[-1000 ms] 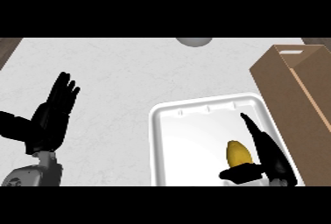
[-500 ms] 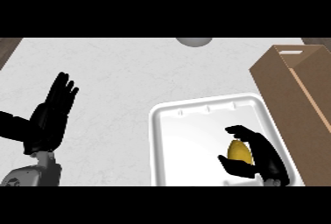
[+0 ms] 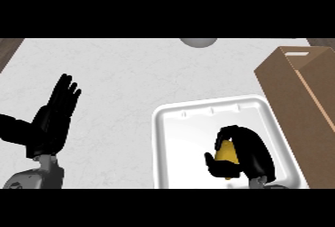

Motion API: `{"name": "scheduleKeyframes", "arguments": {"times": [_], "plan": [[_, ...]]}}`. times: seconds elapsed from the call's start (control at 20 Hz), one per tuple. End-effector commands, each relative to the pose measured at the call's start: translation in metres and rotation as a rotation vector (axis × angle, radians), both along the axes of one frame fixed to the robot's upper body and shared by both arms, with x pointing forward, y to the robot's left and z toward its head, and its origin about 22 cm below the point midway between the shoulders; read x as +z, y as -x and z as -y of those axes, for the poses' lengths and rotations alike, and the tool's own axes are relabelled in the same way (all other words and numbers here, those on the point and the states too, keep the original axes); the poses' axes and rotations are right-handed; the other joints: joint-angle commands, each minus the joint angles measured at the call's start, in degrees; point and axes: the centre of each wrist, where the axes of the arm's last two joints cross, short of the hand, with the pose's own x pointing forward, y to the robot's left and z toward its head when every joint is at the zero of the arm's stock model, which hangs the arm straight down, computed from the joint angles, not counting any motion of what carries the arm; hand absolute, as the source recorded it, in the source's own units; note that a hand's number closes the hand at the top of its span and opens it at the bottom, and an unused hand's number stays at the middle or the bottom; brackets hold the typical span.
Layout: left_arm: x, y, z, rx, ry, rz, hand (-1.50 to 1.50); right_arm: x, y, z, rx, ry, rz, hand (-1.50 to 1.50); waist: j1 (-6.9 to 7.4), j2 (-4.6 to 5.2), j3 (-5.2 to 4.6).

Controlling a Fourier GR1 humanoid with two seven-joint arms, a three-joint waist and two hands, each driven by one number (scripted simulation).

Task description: Pick the lemon from the tray and place it in the cardboard box

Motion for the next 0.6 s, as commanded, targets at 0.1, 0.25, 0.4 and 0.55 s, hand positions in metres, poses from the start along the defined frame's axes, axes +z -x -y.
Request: {"name": "scheduleKeyframes", "arguments": {"times": [0.1, 0.25, 0.4, 0.55], "plan": [[-0.004, 0.004, 0.001, -0.035, -0.005, -0.003, 0.0, 0.053, 0.002, -0.102, 0.274, 0.162, 0.089, 1.5, 2.01, -0.08, -0.14], [0.003, -0.008, -0.003, -0.025, 0.016, 0.0, 0.0, 0.077, 0.0, -0.131, 0.265, 0.181, 0.163, 1.5, 0.88, 0.1, -0.04], [-0.001, -0.004, -0.009, -0.013, -0.007, 0.0, 0.0, 0.092, 0.0, -0.141, 0.259, 0.201, 0.262, 1.5, 0.26, 0.0, 0.01], [-0.005, 0.009, -0.004, 0.004, 0.001, -0.016, 0.0, 0.125, 0.011, -0.146, 0.306, 0.211, 0.313, 1.5, 0.11, -0.12, 0.02]]}}
